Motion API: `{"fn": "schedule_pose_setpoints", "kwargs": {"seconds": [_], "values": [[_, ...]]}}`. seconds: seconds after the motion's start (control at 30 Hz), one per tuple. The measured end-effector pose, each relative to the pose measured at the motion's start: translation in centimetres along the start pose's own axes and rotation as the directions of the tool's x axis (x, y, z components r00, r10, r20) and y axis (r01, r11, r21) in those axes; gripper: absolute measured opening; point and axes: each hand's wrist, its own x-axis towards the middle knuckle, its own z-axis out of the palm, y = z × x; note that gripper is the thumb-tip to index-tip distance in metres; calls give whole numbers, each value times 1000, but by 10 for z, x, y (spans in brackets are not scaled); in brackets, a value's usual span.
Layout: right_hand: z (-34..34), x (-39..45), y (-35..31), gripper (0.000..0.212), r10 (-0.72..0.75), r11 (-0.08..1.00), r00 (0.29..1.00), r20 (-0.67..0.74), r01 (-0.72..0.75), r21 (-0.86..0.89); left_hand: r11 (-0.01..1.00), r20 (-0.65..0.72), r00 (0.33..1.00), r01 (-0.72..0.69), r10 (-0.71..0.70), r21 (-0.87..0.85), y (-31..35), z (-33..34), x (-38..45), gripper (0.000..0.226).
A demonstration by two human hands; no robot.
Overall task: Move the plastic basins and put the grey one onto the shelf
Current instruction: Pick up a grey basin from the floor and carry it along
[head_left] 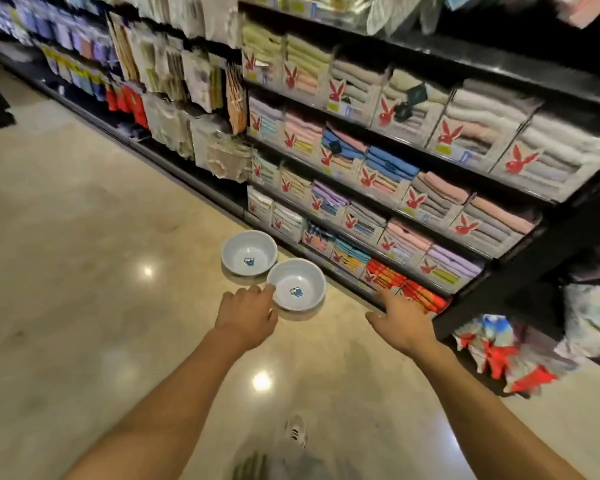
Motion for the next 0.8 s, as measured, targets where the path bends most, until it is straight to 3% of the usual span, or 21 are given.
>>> {"fn": "schedule_pose_setpoints", "kwargs": {"seconds": [0.27,0.5,0.8], "values": [[-9,182,-3,57,-30,999,994,109,27,29,995,60,993,97,-97,10,-24,-7,172,48],[15,338,-19,53,-31,999,985,172,36,-24,987,119,981,158,-156,-5,-70,28,326,54],[164,547,14,56,23,997,979,205,-7,-76,983,188,967,180,-170,-38,-107,216,500,53]]}}
